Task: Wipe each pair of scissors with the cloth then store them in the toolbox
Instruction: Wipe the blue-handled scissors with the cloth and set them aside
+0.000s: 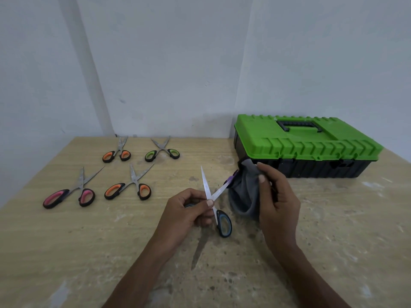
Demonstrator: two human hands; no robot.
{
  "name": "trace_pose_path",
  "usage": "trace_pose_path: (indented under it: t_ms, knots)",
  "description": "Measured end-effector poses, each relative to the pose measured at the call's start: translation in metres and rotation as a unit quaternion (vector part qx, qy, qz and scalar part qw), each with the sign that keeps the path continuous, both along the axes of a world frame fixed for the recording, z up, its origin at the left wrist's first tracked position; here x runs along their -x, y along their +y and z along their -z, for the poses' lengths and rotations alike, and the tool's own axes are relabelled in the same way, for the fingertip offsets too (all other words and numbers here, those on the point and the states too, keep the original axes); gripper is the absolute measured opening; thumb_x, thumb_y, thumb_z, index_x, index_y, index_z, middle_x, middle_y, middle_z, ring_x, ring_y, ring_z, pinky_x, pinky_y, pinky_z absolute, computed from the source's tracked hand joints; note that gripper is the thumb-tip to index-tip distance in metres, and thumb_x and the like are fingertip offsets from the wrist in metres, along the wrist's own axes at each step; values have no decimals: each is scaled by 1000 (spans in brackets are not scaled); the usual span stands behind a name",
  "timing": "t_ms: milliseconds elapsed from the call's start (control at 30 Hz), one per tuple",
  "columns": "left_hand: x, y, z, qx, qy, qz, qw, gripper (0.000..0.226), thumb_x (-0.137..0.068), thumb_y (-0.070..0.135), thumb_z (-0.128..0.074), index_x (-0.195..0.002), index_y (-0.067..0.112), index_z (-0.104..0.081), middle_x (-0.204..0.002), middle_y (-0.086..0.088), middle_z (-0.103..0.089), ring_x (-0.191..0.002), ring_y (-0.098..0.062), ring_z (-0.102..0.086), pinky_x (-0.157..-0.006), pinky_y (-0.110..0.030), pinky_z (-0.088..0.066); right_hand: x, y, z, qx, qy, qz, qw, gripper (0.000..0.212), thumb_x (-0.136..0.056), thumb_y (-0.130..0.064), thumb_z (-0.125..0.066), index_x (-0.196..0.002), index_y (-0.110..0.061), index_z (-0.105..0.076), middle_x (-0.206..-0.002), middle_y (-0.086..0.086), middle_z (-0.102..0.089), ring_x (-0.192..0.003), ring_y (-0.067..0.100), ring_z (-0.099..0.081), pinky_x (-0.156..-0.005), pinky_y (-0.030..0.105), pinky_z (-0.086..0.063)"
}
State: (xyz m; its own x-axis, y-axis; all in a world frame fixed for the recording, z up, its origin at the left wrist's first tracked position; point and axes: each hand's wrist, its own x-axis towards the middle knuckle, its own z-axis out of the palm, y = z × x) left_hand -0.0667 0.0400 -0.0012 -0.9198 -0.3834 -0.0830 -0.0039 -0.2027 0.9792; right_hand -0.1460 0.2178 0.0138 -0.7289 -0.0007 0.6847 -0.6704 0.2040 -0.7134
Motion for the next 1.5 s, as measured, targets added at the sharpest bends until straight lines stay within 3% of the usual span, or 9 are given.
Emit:
trace_pose_path:
  t_ms: [333,500,667,833,1067,1133,1300,1400,1500]
  knots:
    - [0,0,-1,37,-1,12,999,7,-91,4,-72,-97,2,-72,-85,-12,-76,-76,-21,-76,-64,-27,-61,-6,-26,28,-308,117,-122,936,25,-100,-20,-54,-121,-15,-68,-123,-3,-67,-124,12,-56,-103,32,-45]
    - [-1,2,-2,33,6,3,999,6,-91,6,-71,-97,3,-73,-91,-15,-76,-78,-23,-76,-67,-28,-61,-10,-30,20,-315,122,-88,937,14,-98,-23,-60,-105,-16,-69,-106,-4,-68,-112,13,-60,-100,31,-43]
    - [-1,3,0,47,8,2,999,5,-90,3,-72,-95,2,-73,-85,-10,-76,-74,-22,-75,-67,-27,-61,-6,-31,16,-332,142,-58,931,8,-97,-18,-58,-90,-17,-62,-86,-6,-60,-83,12,-54,-75,25,-36]
    - [-1,3,1,51,13,-1,999,8,-89,2,-73,-97,-1,-73,-86,-18,-75,-73,-22,-74,-68,-28,-61,1,-28,14,-353,149,-39,923,5,-93,-15,-62,-90,-18,-59,-85,-8,-56,-82,11,-49,-77,22,-28]
    - [0,3,2,32,13,1,999,11,-88,1,-74,-98,-3,-72,-80,-18,-75,-71,-22,-74,-65,-31,-62,17,-11,14,-277,78,-14,958,22,-99,-15,-51,-113,-7,-67,-114,3,-64,-106,17,-59,-89,25,-45]
    - [0,3,1,28,13,2,1000,12,-88,1,-74,-99,-4,-72,-81,-20,-75,-72,-22,-74,-65,-31,-62,21,-5,12,-249,57,2,967,36,-95,-24,-45,-113,-3,-69,-109,6,-68,-101,20,-62,-86,17,-41]
    - [0,2,-1,-2,19,11,1000,14,-89,0,-73,-100,-8,-68,-85,-20,-74,-76,-24,-74,-66,-35,-63,33,7,5,-52,-99,47,993,15,-102,-11,-51,-105,-16,-65,-90,-13,-66,-81,3,-61,-66,9,-42]
    - [0,1,-2,-5,19,12,1000,14,-90,2,-72,-99,-7,-68,-88,-22,-75,-77,-25,-75,-67,-36,-64,17,5,-10,38,-63,53,996,14,-104,-11,-49,-110,-13,-62,-95,-16,-63,-85,-1,-60,-66,9,-44]
    - [0,4,-3,9,19,8,1000,12,-89,3,-73,-97,-6,-69,-86,-25,-74,-68,-24,-72,-65,-36,-64,-4,-10,-16,12,0,13,1000,18,-104,-13,-49,-115,-18,-61,-107,-17,-64,-94,-5,-59,-74,8,-44]
